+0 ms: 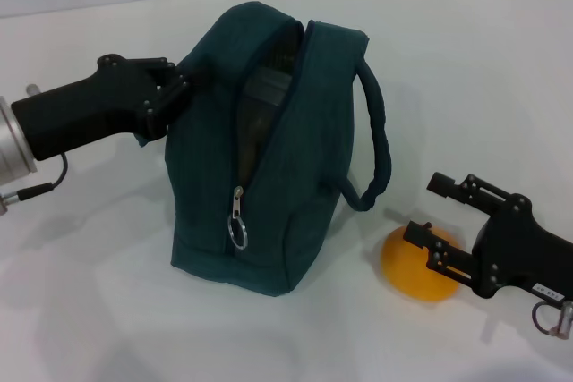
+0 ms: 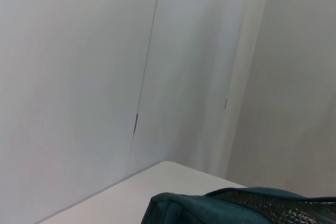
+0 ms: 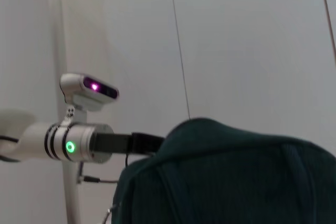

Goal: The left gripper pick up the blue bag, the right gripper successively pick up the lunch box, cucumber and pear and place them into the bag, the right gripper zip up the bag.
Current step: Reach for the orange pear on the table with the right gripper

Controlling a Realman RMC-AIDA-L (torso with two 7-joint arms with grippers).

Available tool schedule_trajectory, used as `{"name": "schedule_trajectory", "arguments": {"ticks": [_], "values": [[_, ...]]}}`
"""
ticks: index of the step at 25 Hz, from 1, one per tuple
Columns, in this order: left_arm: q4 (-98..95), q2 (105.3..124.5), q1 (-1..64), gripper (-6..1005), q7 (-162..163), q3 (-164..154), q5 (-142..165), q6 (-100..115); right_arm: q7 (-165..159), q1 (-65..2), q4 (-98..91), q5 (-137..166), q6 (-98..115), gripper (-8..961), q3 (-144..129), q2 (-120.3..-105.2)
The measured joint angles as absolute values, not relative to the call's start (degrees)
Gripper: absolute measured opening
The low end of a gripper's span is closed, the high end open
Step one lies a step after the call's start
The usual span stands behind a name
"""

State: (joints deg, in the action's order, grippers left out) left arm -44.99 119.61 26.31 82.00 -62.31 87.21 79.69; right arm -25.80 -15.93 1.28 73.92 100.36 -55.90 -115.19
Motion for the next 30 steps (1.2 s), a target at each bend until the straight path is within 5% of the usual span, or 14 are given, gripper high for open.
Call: {"name": "schedule_trajectory", "arguments": {"ticks": [15,23,30], "values": [[-44.99,119.6,27.06,47,82.47,-62.49,87.28,79.35,-24.03,-15.84,2.4,74.01,98.29,524,-57.02,-115.31],[-45.2,119.54,27.07,47,82.53,-62.56,87.28,79.58,-22.37,-16.09,3.53,74.01,97.62,263,-56.75,-115.31],[-45.41,119.6,27.07,47,82.53,-62.67,87.28,79.77,-24.07,-16.49,3.59,73.95,96.44,220,-56.76,-115.3]]}}
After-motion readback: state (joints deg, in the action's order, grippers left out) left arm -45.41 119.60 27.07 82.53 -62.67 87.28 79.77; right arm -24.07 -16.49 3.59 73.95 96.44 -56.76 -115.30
